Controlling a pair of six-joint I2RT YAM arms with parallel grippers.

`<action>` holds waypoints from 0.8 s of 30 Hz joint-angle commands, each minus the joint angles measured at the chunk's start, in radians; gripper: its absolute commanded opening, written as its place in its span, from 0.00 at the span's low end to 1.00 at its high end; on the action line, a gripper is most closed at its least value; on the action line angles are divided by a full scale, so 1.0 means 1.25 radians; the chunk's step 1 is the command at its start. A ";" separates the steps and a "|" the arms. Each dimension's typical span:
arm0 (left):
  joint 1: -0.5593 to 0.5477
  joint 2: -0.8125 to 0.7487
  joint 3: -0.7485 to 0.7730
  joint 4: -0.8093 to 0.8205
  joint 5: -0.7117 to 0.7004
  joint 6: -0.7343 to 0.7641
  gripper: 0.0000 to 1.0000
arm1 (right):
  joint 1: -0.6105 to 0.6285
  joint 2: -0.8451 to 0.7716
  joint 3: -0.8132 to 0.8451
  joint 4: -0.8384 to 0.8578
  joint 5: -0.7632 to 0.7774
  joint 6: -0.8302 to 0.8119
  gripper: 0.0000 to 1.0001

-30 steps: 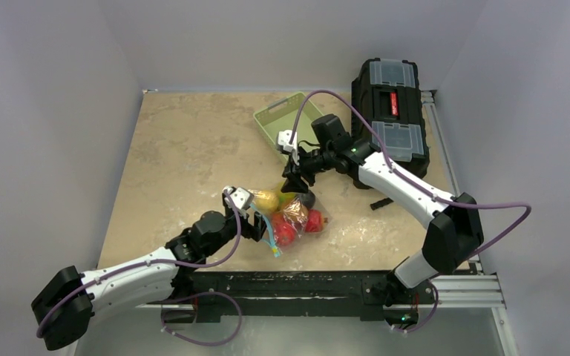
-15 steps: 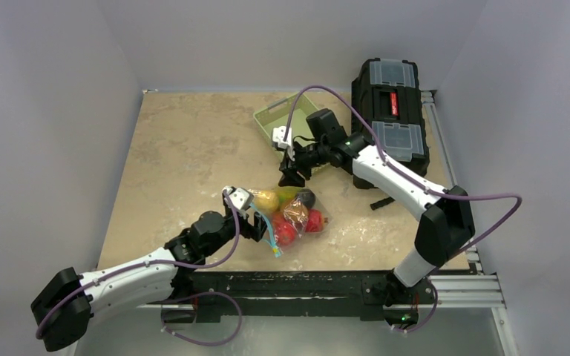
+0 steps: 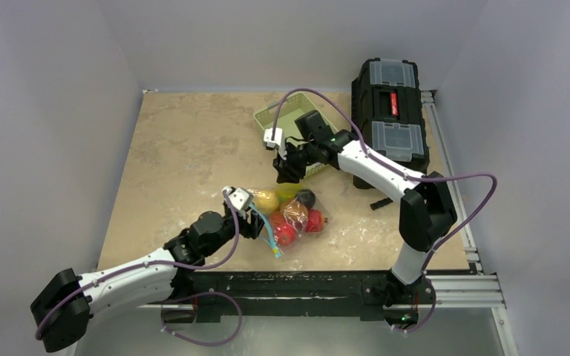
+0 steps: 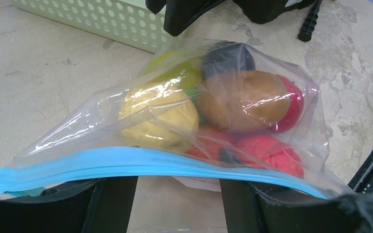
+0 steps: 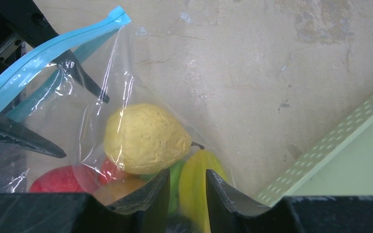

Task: Open the zip-top bag and remove the fake food
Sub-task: Pick up the fake fruit from the zipper food storage bag.

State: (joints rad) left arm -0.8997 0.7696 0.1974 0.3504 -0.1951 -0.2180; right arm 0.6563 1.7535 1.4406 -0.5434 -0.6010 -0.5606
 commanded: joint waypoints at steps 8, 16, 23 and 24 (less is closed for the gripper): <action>-0.002 0.083 0.024 0.012 -0.106 -0.015 0.59 | 0.061 0.055 0.064 0.064 0.152 0.059 0.21; -0.002 0.131 0.024 0.067 -0.126 -0.012 0.71 | 0.096 0.097 0.057 0.076 0.196 0.055 0.19; 0.005 0.187 0.016 0.139 -0.114 -0.012 0.75 | 0.102 0.138 0.066 0.048 0.169 0.059 0.18; 0.005 0.195 0.015 0.149 -0.114 -0.014 0.75 | 0.103 0.140 0.066 0.041 0.159 0.055 0.18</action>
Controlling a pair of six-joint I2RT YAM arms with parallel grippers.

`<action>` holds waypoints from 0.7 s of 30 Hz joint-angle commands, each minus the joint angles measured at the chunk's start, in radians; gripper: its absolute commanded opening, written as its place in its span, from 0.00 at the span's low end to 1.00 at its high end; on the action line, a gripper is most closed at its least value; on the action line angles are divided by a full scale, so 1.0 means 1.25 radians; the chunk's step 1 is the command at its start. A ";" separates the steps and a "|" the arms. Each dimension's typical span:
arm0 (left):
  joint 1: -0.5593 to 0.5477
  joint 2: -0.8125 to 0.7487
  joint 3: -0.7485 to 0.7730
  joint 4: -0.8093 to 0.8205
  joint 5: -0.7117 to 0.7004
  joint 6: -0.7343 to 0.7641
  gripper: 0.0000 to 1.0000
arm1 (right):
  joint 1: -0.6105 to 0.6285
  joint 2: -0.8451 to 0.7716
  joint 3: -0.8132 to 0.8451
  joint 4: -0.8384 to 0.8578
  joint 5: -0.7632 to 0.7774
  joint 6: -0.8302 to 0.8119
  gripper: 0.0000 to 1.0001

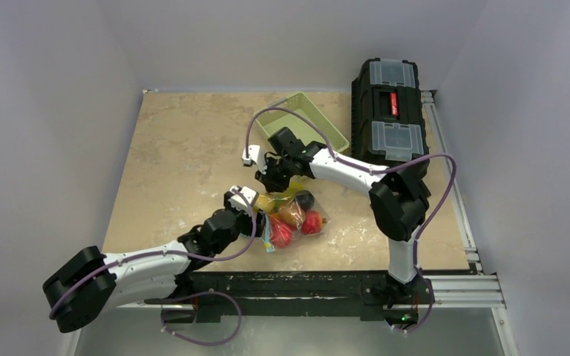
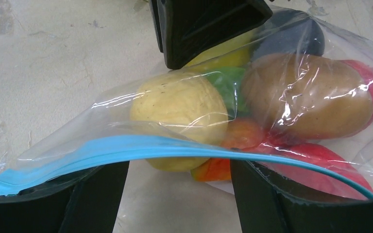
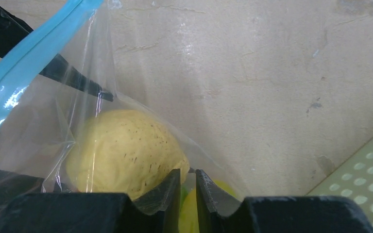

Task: Open the zip-top bag and remove the fake food
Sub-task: Pick up the fake fruit from the zipper food storage bag.

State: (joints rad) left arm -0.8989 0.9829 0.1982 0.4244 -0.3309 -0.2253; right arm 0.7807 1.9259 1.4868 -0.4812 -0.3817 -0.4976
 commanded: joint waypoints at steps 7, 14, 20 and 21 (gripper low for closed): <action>0.010 0.055 -0.010 0.182 -0.006 0.003 0.74 | 0.005 0.022 0.051 -0.071 -0.116 -0.020 0.18; 0.010 0.061 -0.023 0.190 0.002 0.015 0.76 | 0.009 0.035 0.070 -0.136 -0.233 -0.056 0.16; 0.010 0.060 -0.041 0.193 -0.003 0.020 0.76 | 0.009 0.054 0.085 -0.165 -0.291 -0.062 0.16; 0.010 0.060 -0.040 0.185 -0.005 0.018 0.75 | 0.010 0.056 0.086 -0.169 -0.298 -0.063 0.16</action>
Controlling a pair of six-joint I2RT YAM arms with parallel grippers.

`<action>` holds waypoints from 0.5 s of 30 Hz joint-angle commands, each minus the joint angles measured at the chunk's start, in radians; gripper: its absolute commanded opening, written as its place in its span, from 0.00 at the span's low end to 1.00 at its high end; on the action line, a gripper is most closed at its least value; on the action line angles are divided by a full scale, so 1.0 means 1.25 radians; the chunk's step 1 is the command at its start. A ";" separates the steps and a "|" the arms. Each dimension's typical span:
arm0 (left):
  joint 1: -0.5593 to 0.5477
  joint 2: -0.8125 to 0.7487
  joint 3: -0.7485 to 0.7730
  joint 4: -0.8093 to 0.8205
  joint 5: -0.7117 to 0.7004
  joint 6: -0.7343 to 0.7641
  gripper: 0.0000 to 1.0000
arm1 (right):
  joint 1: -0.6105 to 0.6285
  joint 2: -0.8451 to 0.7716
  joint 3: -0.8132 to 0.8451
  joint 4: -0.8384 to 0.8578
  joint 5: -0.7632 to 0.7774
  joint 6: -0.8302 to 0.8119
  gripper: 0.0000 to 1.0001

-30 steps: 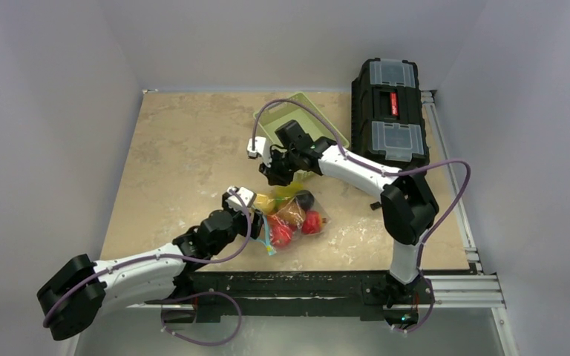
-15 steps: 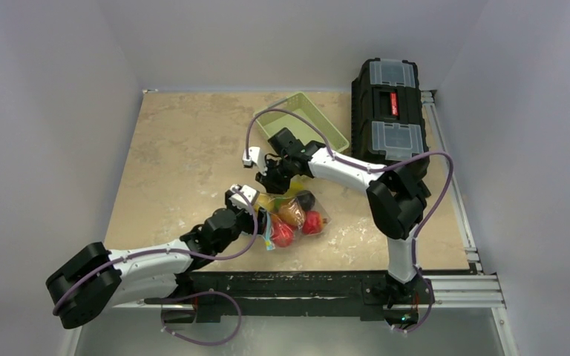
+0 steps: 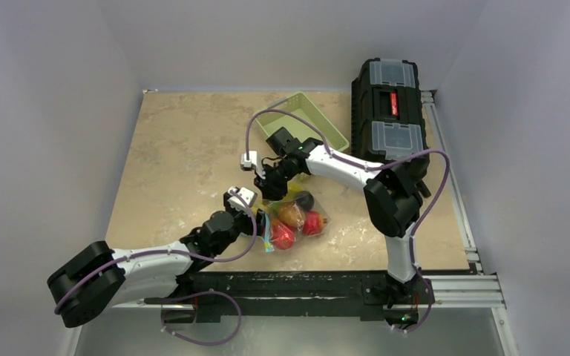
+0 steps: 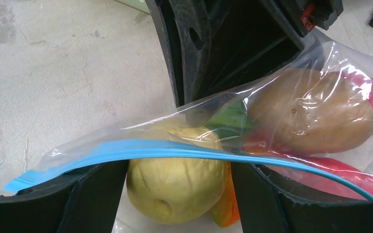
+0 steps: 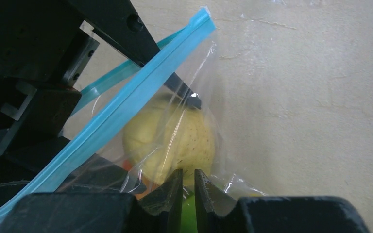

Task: Open the zip-top bag and remove the fake food
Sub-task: Pick up the fake fruit from the zipper food storage bag.

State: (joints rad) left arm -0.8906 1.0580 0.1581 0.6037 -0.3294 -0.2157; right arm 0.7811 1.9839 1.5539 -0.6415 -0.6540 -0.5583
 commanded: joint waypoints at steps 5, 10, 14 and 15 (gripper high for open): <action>0.002 0.006 -0.002 -0.020 -0.017 0.004 0.75 | 0.009 0.015 0.036 -0.054 -0.102 -0.016 0.17; 0.003 0.017 0.012 -0.065 -0.018 -0.017 0.74 | 0.005 0.010 0.035 -0.048 -0.092 -0.010 0.19; 0.003 0.033 0.038 -0.118 -0.018 -0.049 0.73 | -0.005 0.002 0.034 -0.048 -0.085 -0.010 0.21; 0.003 0.038 0.038 -0.116 -0.018 -0.053 0.72 | -0.008 0.000 0.034 -0.048 -0.084 -0.010 0.21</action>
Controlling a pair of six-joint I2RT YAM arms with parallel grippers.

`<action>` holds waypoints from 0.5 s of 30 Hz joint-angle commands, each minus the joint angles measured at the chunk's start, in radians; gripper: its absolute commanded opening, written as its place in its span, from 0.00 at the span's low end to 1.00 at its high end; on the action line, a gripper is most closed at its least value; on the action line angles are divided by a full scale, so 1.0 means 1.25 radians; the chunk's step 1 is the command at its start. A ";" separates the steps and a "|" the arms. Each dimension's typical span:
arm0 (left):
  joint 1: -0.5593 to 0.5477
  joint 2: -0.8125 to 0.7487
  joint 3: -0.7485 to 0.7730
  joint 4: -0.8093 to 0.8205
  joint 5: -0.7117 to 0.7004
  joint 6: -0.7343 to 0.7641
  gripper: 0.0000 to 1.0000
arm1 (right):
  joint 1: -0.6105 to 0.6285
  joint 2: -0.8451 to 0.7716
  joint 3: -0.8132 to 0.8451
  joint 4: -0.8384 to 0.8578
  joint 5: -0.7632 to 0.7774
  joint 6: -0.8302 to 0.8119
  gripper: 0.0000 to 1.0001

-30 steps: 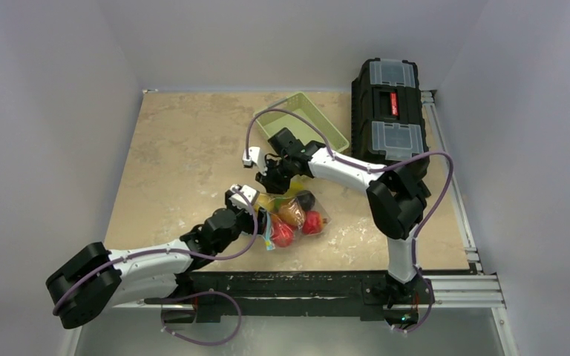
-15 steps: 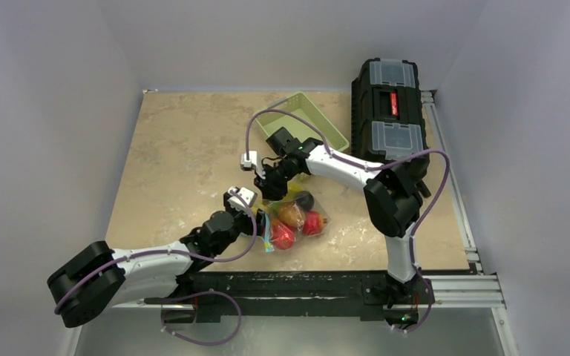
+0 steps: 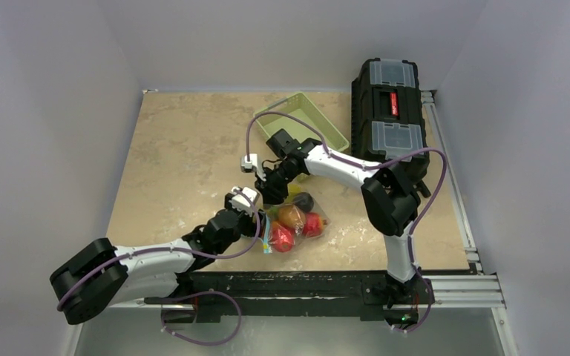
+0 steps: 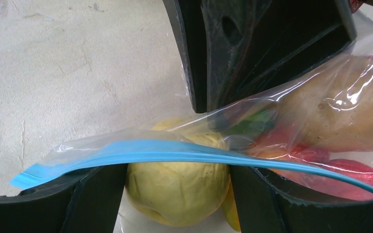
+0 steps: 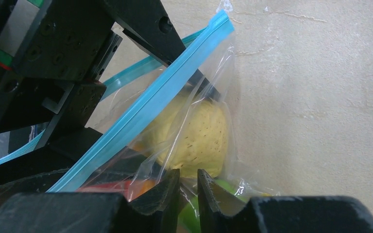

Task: Open the zip-top bag and remove the fake food
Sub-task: Pick up the fake fruit from the zipper food storage bag.

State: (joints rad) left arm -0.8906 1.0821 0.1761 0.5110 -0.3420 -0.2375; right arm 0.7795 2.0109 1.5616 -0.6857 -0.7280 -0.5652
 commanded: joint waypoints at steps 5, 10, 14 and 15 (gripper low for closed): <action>0.003 0.024 0.029 -0.046 0.009 -0.053 0.58 | -0.025 -0.045 0.027 -0.016 -0.023 -0.011 0.25; 0.003 0.011 0.031 -0.065 0.030 -0.072 0.31 | -0.042 -0.092 0.020 -0.024 -0.033 -0.024 0.30; 0.003 -0.035 0.034 -0.108 0.053 -0.090 0.40 | -0.053 -0.146 0.013 -0.038 -0.039 -0.048 0.39; 0.003 -0.049 0.033 -0.120 0.057 -0.095 0.44 | -0.057 -0.159 0.010 -0.041 -0.041 -0.053 0.41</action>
State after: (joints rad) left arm -0.8902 1.0744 0.2001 0.4511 -0.3252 -0.3084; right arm 0.7219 1.9240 1.5616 -0.7151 -0.7296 -0.5861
